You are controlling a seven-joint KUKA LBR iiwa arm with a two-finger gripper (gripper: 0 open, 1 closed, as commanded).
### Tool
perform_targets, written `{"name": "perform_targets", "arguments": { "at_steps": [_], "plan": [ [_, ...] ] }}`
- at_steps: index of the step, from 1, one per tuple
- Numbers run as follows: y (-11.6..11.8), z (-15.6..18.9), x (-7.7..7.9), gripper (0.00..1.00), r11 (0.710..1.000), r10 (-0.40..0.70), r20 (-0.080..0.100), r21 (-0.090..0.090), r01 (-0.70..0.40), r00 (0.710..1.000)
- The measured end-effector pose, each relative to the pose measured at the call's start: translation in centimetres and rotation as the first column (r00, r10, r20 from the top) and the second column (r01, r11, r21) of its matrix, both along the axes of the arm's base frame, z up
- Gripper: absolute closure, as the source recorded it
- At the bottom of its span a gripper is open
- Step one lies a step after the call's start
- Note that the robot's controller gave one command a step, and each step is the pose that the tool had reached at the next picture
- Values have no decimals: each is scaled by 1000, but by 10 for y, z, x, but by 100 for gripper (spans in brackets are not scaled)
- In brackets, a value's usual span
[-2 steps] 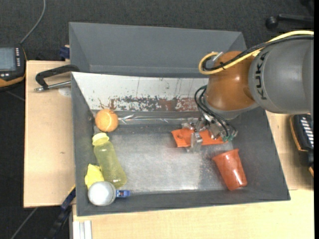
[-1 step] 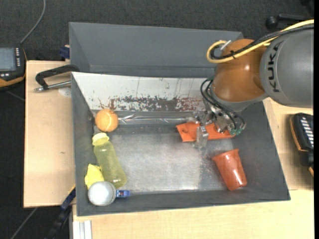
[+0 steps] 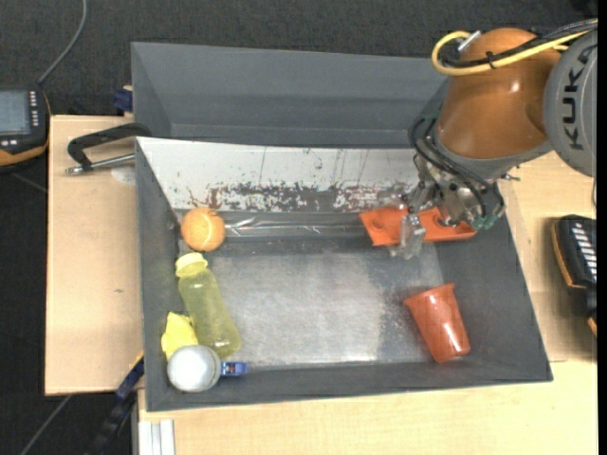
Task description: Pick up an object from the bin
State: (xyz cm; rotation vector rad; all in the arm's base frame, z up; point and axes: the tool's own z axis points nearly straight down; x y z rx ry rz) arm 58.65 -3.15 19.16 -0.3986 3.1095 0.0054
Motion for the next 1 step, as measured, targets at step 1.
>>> {"name": "perform_targets", "arguments": {
  "at_steps": [1],
  "plan": [
    [-4, 76, 4, 100, 1000, -6, 1, 1, 6, 1000]
  ]
}}
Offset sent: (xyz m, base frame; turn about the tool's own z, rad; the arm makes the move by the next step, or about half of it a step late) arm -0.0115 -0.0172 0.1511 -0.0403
